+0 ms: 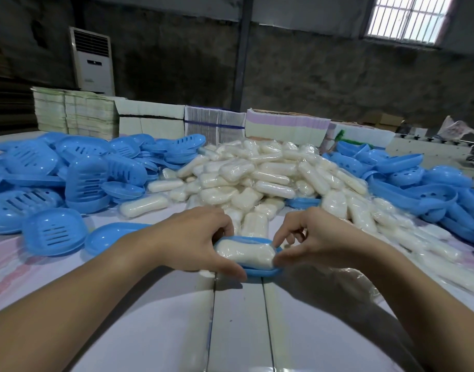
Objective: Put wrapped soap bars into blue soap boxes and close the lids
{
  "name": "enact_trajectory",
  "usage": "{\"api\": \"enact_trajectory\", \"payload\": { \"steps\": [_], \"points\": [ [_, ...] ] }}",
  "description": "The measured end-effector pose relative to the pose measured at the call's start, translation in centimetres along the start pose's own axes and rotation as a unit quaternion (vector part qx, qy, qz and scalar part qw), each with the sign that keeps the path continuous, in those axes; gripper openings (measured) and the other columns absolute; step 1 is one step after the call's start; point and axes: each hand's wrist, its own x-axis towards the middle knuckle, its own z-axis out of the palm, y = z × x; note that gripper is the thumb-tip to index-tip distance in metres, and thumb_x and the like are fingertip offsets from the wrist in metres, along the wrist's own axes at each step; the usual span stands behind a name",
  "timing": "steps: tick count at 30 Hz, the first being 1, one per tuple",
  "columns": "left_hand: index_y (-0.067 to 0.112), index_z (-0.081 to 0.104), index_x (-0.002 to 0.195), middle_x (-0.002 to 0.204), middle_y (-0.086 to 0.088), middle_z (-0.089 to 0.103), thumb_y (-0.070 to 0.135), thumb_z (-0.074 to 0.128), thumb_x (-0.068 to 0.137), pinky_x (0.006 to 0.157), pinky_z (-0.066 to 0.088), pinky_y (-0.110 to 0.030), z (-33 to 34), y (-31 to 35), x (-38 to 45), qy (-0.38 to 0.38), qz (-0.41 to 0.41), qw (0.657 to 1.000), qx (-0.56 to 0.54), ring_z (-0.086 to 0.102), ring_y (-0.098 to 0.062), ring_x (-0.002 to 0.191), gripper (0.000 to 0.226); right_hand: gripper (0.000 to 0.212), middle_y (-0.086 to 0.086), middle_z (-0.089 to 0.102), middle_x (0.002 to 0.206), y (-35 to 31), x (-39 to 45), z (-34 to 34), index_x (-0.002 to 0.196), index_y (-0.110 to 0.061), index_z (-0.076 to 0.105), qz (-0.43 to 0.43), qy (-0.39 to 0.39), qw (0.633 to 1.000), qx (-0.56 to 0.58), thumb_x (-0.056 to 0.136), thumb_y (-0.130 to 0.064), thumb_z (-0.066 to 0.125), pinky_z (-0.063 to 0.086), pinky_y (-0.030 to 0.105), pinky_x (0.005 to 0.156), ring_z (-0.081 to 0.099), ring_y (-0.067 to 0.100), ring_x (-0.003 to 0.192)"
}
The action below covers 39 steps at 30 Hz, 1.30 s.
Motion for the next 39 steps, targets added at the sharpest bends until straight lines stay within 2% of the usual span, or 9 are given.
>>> {"api": "enact_trajectory", "payload": {
  "steps": [15,18,21,23,25,28,31,35,39],
  "points": [
    [0.04,0.054,0.089,0.091,0.019,0.054,0.089,0.064,0.05,0.07,0.045,-0.024,0.5,-0.3,0.4,0.001,0.006,1.0,-0.01,0.046,0.003,0.091,0.064,0.018,-0.011,0.057,0.075,1.0,-0.1,-0.8,0.085,-0.038,0.076,-0.001,-0.02,0.998,0.053,0.071,-0.047,0.081,0.036,0.015,0.057,0.047,0.001,0.062],
    [0.045,0.052,0.091,0.097,0.026,0.052,0.091,0.063,0.051,0.069,0.042,-0.023,0.8,-0.4,0.6,-0.001,0.017,1.0,-0.022,0.046,0.005,0.094,0.062,0.009,0.015,0.063,0.08,2.6,0.1,-2.1,0.088,-0.029,0.077,0.025,0.095,0.983,0.156,0.08,-0.035,0.077,0.041,0.025,0.063,0.048,0.013,0.066],
    [0.05,0.051,0.096,0.103,0.033,0.048,0.089,0.065,0.052,0.068,0.04,-0.022,1.0,-0.4,0.8,-0.007,0.029,0.999,-0.041,0.046,0.006,0.095,0.06,0.003,-0.002,0.064,0.075,5.8,1.1,-3.4,0.086,-0.027,0.075,0.096,0.264,0.942,0.185,0.084,-0.026,0.072,0.041,0.021,0.063,0.052,0.006,0.063],
    [0.051,0.05,0.096,0.102,0.033,0.049,0.088,0.066,0.052,0.067,0.039,-0.022,1.1,-0.5,0.9,-0.001,0.036,0.998,-0.043,0.048,0.005,0.093,0.059,0.009,-0.01,0.069,0.091,8.8,1.6,-4.5,0.089,-0.029,0.073,0.156,0.353,0.913,0.13,0.085,-0.023,0.068,0.045,0.018,0.066,0.059,0.005,0.076],
    [0.049,0.051,0.096,0.102,0.032,0.05,0.089,0.066,0.051,0.067,0.039,-0.022,1.2,-0.5,1.0,0.009,0.037,0.998,-0.039,0.049,0.004,0.092,0.062,0.021,-0.004,0.066,0.118,12.4,1.4,-5.8,0.106,-0.024,0.072,0.22,0.397,0.891,0.016,0.086,-0.023,0.063,0.046,0.029,0.087,0.057,0.017,0.106],
    [0.049,0.052,0.101,0.104,0.032,0.051,0.092,0.066,0.046,0.067,0.041,-0.022,1.4,-0.7,1.1,0.01,0.033,0.999,-0.04,0.051,0.004,0.094,0.071,0.043,0.005,0.051,0.14,17.9,0.0,-7.0,0.131,-0.019,0.059,0.344,0.347,0.859,-0.155,0.088,-0.021,0.056,0.038,0.045,0.101,0.041,0.033,0.126],
    [0.053,0.051,0.106,0.107,0.035,0.051,0.104,0.053,0.037,0.068,0.043,-0.022,1.4,-1.0,1.3,0.012,0.033,0.998,-0.046,0.052,0.004,0.095,0.087,0.038,0.011,0.056,0.132,21.6,-1.5,-6.9,0.125,-0.016,0.059,0.438,0.282,0.84,-0.15,0.088,-0.023,0.054,0.043,0.044,0.094,0.046,0.037,0.12],
    [0.05,0.051,0.111,0.108,0.031,0.055,0.106,0.051,0.036,0.074,0.047,-0.027,1.7,-1.2,1.4,0.021,0.032,0.999,-0.037,0.052,0.005,0.097,0.093,0.023,0.007,0.069,0.108,22.6,-1.7,-6.7,0.104,-0.018,0.072,0.378,0.333,0.858,-0.103,0.087,-0.021,0.058,0.051,0.037,0.079,0.06,0.03,0.101],
    [0.05,0.054,0.113,0.102,0.029,0.06,0.104,0.055,0.036,0.071,0.05,-0.029,1.6,-1.3,1.2,0.02,0.02,0.999,-0.034,0.055,0.006,0.092,0.094,0.023,0.006,0.067,0.112,21.8,-1.5,-6.5,0.107,-0.018,0.072,0.309,0.381,0.86,-0.138,0.089,-0.021,0.056,0.045,0.039,0.088,0.055,0.032,0.106]
  ]
}}
